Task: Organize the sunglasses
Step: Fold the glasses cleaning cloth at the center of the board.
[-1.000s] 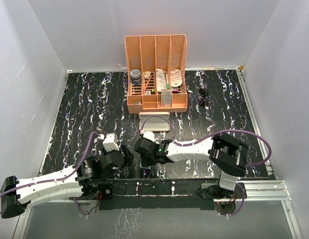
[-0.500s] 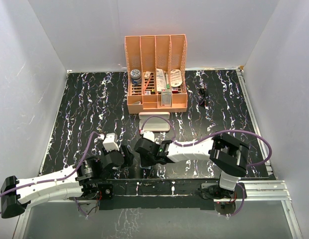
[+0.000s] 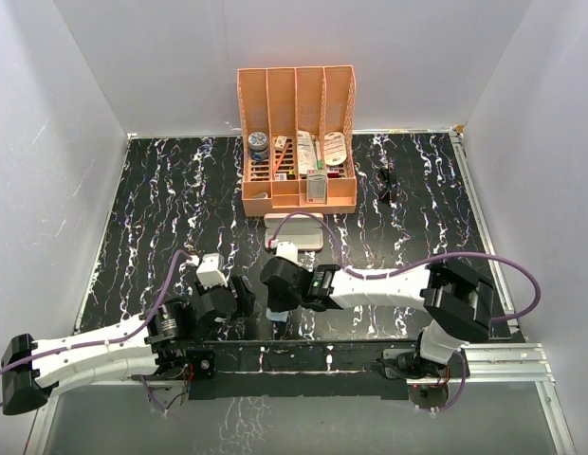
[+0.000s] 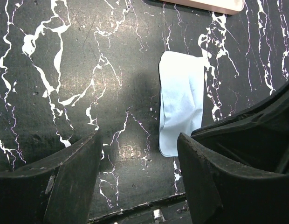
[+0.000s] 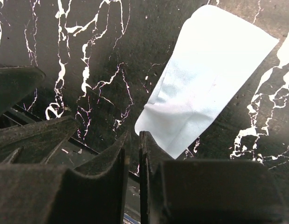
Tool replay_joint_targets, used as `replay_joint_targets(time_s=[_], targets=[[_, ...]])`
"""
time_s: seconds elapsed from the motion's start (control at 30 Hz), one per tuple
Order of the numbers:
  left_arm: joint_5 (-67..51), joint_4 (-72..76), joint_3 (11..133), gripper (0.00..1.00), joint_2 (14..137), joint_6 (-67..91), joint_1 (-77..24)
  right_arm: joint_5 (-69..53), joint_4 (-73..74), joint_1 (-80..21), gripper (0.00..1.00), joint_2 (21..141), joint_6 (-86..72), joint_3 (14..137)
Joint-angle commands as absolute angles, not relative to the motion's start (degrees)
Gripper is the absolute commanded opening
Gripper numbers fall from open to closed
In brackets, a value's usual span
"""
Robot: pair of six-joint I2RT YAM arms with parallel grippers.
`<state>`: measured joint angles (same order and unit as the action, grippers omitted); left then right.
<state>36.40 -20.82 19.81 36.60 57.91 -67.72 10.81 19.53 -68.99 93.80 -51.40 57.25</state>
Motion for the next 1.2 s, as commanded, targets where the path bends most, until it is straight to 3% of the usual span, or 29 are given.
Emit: replay_joint_targets(time_s=[0.0, 0.1, 0.23, 0.33, 0.4, 1.17], targets=[[36.62, -19.91, 19.86, 0.63, 37.13, 57.66, -67.76, 13.13, 18.70, -69.26, 0.10, 91.46, -51.99, 55.02], [36.12, -19.12, 19.86, 0.60, 37.75, 57.30, -67.76, 12.40, 17.87, -69.26, 0.08, 92.28, -52.50, 53.96], [34.56, -16.86, 19.70, 0.44, 39.30, 56.57, -67.84, 13.72, 17.67, -69.25, 0.04, 92.72, -52.56, 53.42], [33.06, -14.54, 19.60, 0.22, 40.88, 55.95, -67.81, 14.18, 17.58, -69.17, 0.03, 92.75, -52.30, 53.35], [31.55, -12.59, 19.37, 0.00, 42.01, 55.68, -67.78, 14.32, 17.48, -69.16, 0.01, 92.63, -52.29, 53.31], [24.59, 4.03, 15.67, 0.00, 54.23, 54.23, -67.94, 16.71, 17.97, -63.94, 0.00, 89.02, -49.13, 52.90]])
